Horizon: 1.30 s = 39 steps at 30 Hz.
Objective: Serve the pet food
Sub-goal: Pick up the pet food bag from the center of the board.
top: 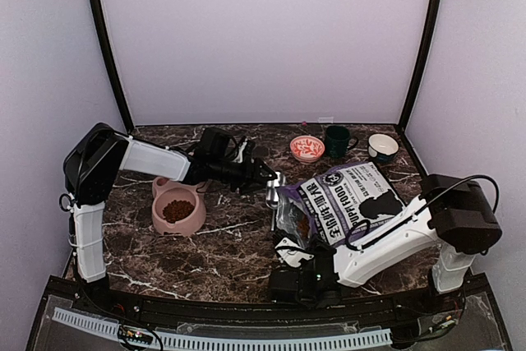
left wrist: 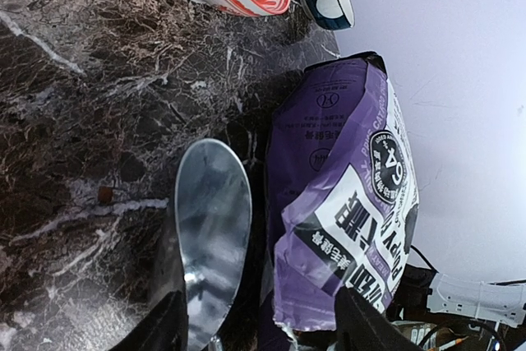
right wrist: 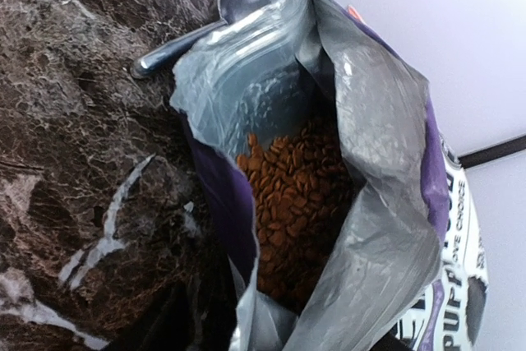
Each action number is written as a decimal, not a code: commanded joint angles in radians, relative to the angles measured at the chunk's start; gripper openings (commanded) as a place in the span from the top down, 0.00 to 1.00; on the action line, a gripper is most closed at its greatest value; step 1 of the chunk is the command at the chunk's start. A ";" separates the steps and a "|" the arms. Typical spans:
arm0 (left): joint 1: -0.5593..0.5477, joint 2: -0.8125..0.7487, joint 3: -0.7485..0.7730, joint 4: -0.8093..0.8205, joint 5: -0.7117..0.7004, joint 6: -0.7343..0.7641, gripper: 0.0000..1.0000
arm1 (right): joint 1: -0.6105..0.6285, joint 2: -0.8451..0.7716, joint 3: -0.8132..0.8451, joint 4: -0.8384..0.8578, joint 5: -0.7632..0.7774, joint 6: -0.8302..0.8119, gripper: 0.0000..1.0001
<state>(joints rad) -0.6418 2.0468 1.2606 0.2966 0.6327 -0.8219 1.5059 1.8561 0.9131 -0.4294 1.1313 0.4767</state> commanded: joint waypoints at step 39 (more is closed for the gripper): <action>0.074 -0.220 0.002 -0.106 -0.035 0.125 0.35 | -0.078 -0.782 0.039 -0.052 -0.653 -0.294 1.00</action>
<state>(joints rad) -0.5884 1.9232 1.2606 0.2398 0.6209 -0.7624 1.4395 1.1748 0.8768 -0.6121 0.6464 0.2764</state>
